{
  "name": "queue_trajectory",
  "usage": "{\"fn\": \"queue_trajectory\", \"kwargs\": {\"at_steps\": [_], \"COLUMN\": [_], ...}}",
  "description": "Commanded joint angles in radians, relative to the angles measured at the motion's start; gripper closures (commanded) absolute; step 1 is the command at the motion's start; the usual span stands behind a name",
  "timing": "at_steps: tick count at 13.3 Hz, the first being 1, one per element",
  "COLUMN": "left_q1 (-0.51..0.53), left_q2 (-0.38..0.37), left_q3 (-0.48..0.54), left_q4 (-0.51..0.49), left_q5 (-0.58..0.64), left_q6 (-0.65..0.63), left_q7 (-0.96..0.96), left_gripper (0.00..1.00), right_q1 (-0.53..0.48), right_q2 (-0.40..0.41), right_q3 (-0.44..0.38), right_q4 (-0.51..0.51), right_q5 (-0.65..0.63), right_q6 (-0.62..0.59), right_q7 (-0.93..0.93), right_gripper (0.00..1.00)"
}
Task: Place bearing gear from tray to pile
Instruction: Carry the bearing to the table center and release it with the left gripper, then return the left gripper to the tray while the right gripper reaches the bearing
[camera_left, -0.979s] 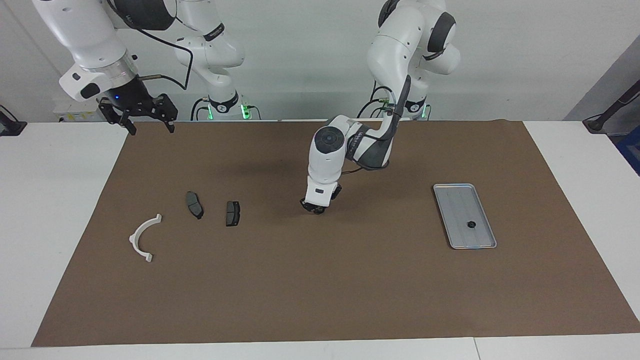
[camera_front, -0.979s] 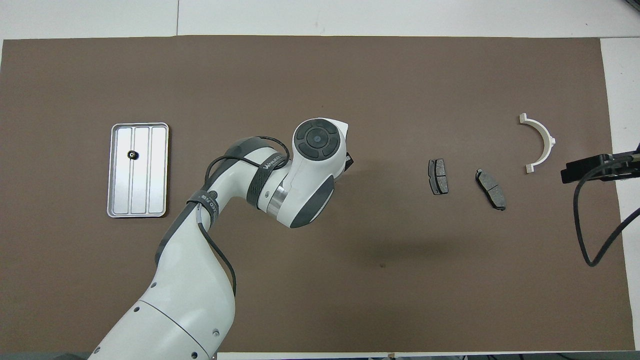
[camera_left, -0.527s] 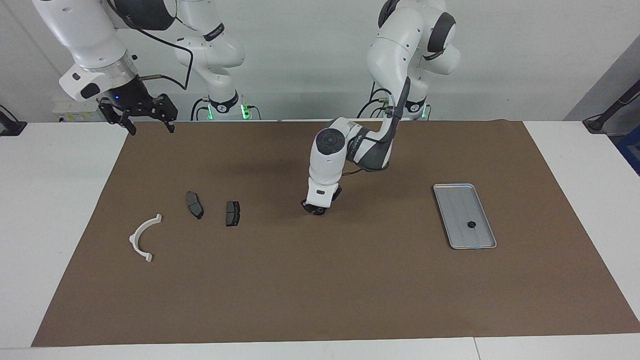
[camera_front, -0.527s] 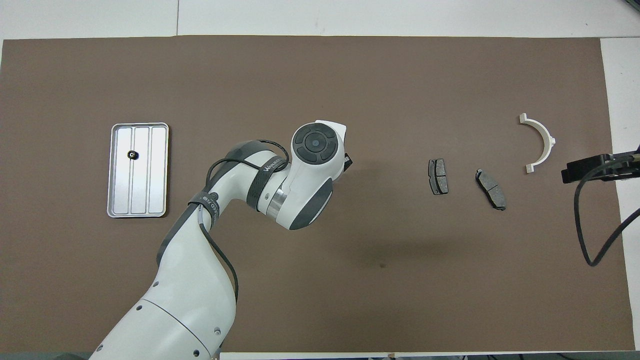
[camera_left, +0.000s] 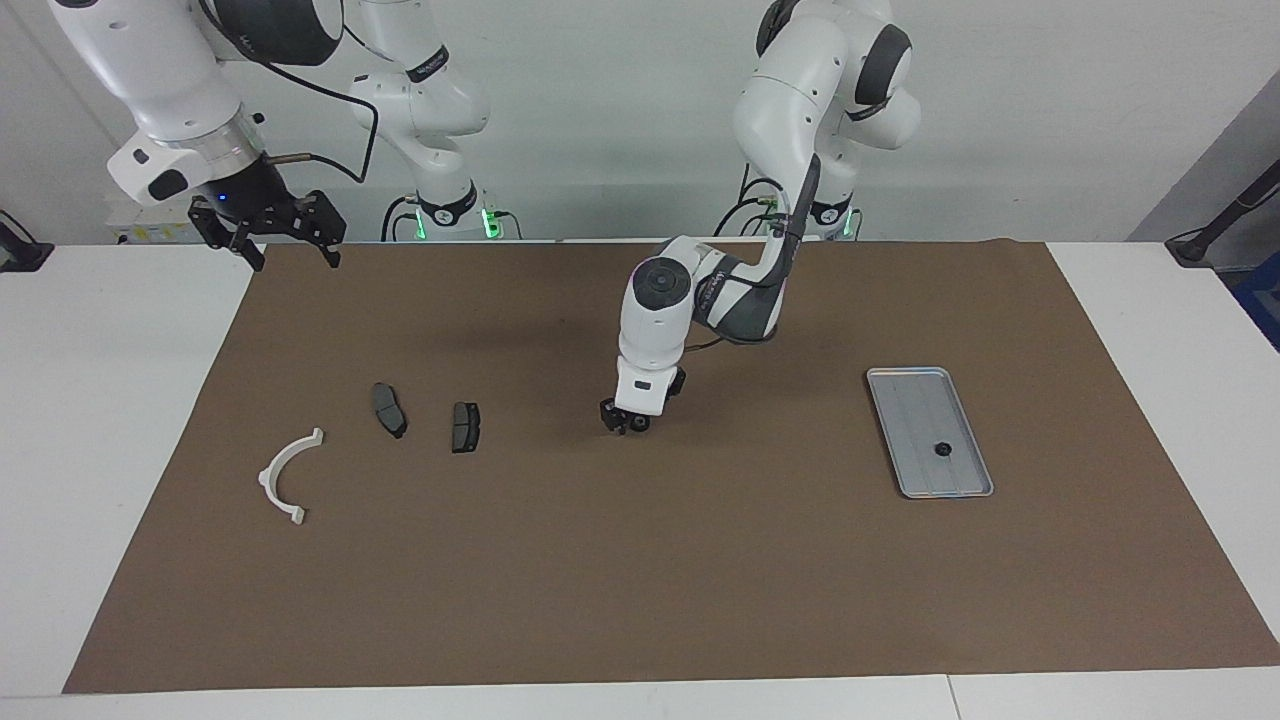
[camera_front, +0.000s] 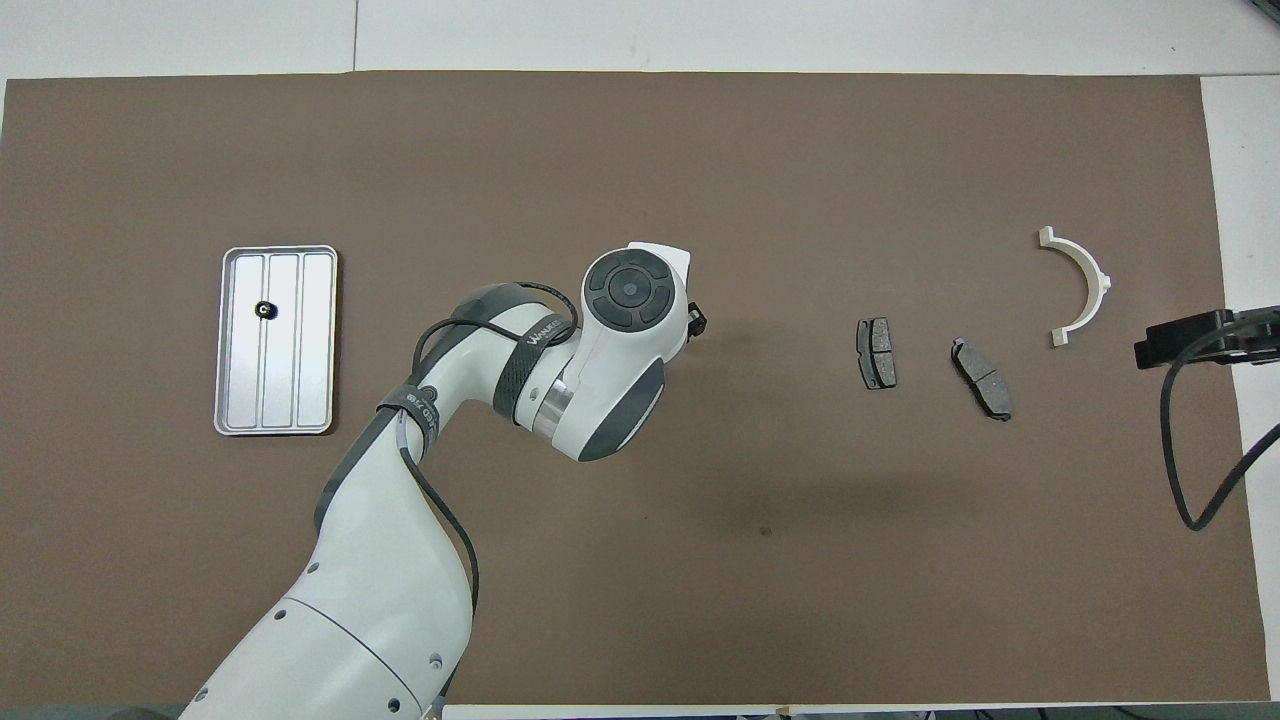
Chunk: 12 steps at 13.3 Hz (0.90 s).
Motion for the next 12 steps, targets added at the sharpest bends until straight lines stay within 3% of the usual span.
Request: {"fn": "queue_trajectory", "kwargs": {"at_steps": [1, 6, 10, 12], "left_q1": [-0.014, 0.065, 0.244, 0.33], "left_q2": [-0.022, -0.111, -0.235, -0.258], "left_q3": [0.033, 0.052, 0.05, 0.052], "left_q4": [0.031, 0.016, -0.069, -0.108], "left_q5": [-0.007, 0.019, 0.019, 0.019], "left_q6": [-0.078, -0.2, -0.28, -0.277], "left_q7": [-0.017, 0.111, 0.473, 0.657], "left_gripper": [0.0, 0.0, 0.0, 0.0], "right_q1": [-0.019, -0.006, -0.006, -0.006], "right_q2": [-0.033, -0.038, -0.032, -0.007], "right_q3": [0.007, 0.013, 0.013, 0.013], "right_q4": [-0.057, -0.068, -0.068, -0.068], "right_q5": [0.021, 0.023, 0.015, 0.015], "right_q6": [0.047, 0.032, 0.079, 0.118], "right_q7": [-0.042, -0.016, -0.029, -0.037], "right_gripper": [0.0, 0.0, 0.01, 0.0]}}
